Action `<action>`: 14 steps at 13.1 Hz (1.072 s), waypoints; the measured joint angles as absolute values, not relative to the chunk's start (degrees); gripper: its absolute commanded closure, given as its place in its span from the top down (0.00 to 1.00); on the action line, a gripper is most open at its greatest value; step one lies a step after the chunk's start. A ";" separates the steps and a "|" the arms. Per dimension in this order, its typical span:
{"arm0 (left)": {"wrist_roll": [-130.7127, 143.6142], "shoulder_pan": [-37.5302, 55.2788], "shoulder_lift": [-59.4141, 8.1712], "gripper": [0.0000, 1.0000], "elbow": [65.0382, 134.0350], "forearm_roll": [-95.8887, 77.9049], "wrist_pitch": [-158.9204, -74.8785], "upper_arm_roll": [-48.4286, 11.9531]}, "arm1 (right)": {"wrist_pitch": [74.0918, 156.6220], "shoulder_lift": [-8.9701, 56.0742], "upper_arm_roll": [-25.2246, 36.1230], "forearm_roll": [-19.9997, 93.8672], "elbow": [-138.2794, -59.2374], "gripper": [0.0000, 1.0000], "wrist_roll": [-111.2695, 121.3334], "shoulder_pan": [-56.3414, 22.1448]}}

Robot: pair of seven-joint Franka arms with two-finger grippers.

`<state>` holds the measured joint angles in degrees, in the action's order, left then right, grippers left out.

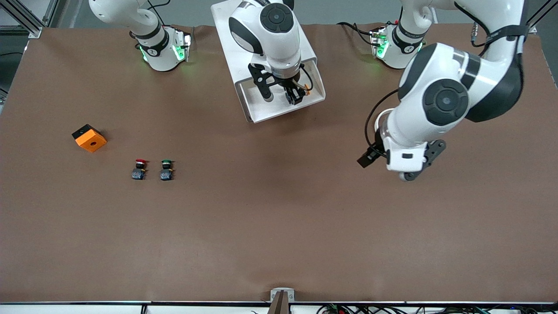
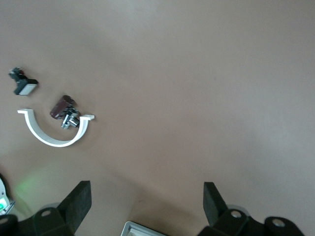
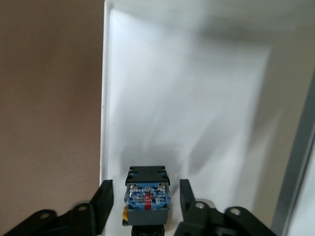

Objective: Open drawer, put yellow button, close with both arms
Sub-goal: 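Push the drawer inward with the left gripper while the right gripper withdraws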

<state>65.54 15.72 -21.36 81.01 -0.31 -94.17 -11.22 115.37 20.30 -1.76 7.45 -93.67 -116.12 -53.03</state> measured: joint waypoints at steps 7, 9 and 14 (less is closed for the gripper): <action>57.75 16.69 -20.83 1.00 90.31 -0.30 -103.51 -15.37 | 108.43 20.36 -0.97 6.68 -87.08 1.00 -101.89 -50.61; 57.47 16.84 -20.83 1.00 92.21 -0.30 -105.01 -16.70 | 106.13 20.36 -0.81 6.59 -85.28 1.00 -92.90 -48.65; 57.42 17.22 -20.05 1.00 96.17 -0.24 -106.00 -22.12 | 100.95 20.29 -0.12 3.07 -84.11 1.00 -68.33 -40.44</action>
<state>57.42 17.22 -20.05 96.17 -0.24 -106.00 -22.12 100.95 20.29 -0.12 3.07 -84.11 -68.33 -40.44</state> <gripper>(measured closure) 0.000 0.000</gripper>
